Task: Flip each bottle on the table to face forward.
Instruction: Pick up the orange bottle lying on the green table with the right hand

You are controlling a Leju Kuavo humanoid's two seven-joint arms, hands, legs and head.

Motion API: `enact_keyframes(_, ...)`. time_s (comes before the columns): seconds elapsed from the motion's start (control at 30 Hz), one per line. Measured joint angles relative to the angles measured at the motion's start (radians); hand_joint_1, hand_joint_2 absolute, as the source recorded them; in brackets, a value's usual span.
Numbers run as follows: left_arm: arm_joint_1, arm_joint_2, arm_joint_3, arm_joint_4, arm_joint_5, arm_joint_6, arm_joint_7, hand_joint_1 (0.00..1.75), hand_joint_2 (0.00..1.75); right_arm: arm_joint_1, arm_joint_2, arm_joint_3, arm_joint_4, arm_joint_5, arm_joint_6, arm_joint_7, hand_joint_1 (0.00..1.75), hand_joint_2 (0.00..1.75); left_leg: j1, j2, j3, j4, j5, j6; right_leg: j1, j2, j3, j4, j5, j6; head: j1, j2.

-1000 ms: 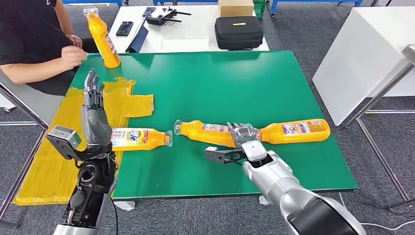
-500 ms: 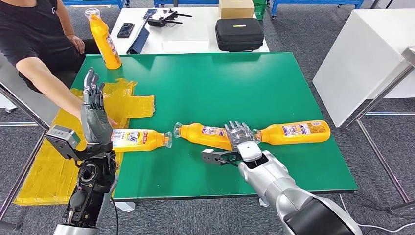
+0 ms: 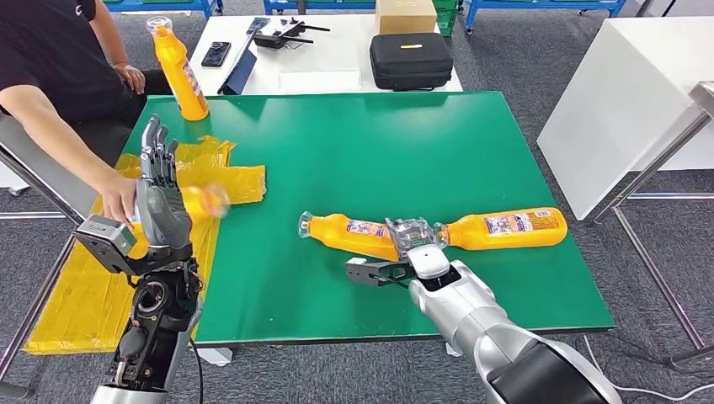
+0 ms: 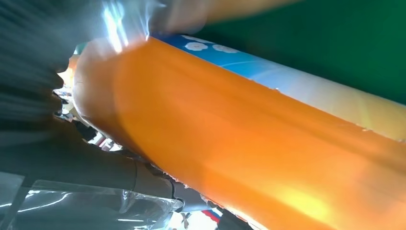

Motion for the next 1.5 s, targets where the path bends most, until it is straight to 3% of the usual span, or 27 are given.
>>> enact_keyframes(0.2,0.006,0.003,0.001,0.0,0.025,-0.01,0.021,0.0,0.0,0.011,0.0,-0.035,0.0,-0.072,-0.112,-0.053,1.75,1.75,0.0,0.0,-0.003,0.0,0.002,0.001,0.0,0.0,0.008,0.001,0.002,-0.001,0.0,0.0)
enact_keyframes(0.33,0.015,0.004,0.011,0.0,0.063,-0.027,0.032,0.0,1.75,0.021,0.003,-0.091,-0.008,-0.147,-0.215,-0.119,1.75,1.75,0.0,0.0,-0.006,0.0,0.003,0.001,0.0,0.0,0.005,0.001,0.003,-0.001,0.0,0.0)
enact_keyframes(0.53,0.056,0.004,0.052,-0.001,0.24,-0.131,0.106,0.0,1.75,0.078,0.015,-0.201,-0.137,-0.342,-0.457,-0.365,1.75,1.75,0.0,-0.001,-0.021,0.0,0.009,0.001,0.0,-0.001,-0.009,0.002,0.007,-0.001,0.0,0.0)
enact_keyframes(0.6,0.071,0.004,0.066,0.001,0.293,-0.167,0.116,0.0,1.75,0.097,0.016,-0.221,-0.224,-0.367,-0.523,-0.398,1.75,1.75,0.0,-0.001,-0.024,0.0,0.009,0.001,0.0,-0.001,-0.013,0.002,0.007,-0.001,0.0,0.0)
enact_keyframes(0.8,0.088,0.003,0.082,0.017,0.345,-0.208,0.122,0.0,1.75,0.149,0.018,-0.222,-0.407,-0.404,-0.562,-0.425,1.75,1.75,0.0,-0.001,-0.031,0.0,0.009,0.001,0.0,-0.002,-0.019,0.002,0.007,-0.001,0.0,0.0)
enact_keyframes(0.93,0.09,-0.013,0.076,0.042,0.379,-0.241,0.127,0.0,1.75,0.166,0.053,-0.2,-0.469,-0.451,-0.561,-0.397,1.75,1.75,0.0,-0.001,-0.033,0.0,0.009,0.001,0.0,-0.001,-0.021,0.002,0.007,-0.001,0.0,0.0)
enact_keyframes(1.27,0.088,-0.061,0.025,0.09,0.397,-0.216,0.142,0.0,1.75,0.113,0.166,-0.151,-0.395,-0.503,-0.563,-0.377,1.75,1.75,0.0,-0.001,-0.034,0.0,0.009,0.001,0.0,-0.002,-0.022,0.002,0.007,-0.001,0.0,0.0)
enact_keyframes(1.5,0.087,-0.066,0.013,0.101,0.405,-0.215,0.144,0.0,1.75,0.096,0.192,-0.14,-0.349,-0.515,-0.568,-0.378,1.75,1.75,0.0,-0.001,-0.034,0.0,0.009,0.001,0.0,-0.002,-0.023,0.002,0.007,-0.001,0.0,0.0)
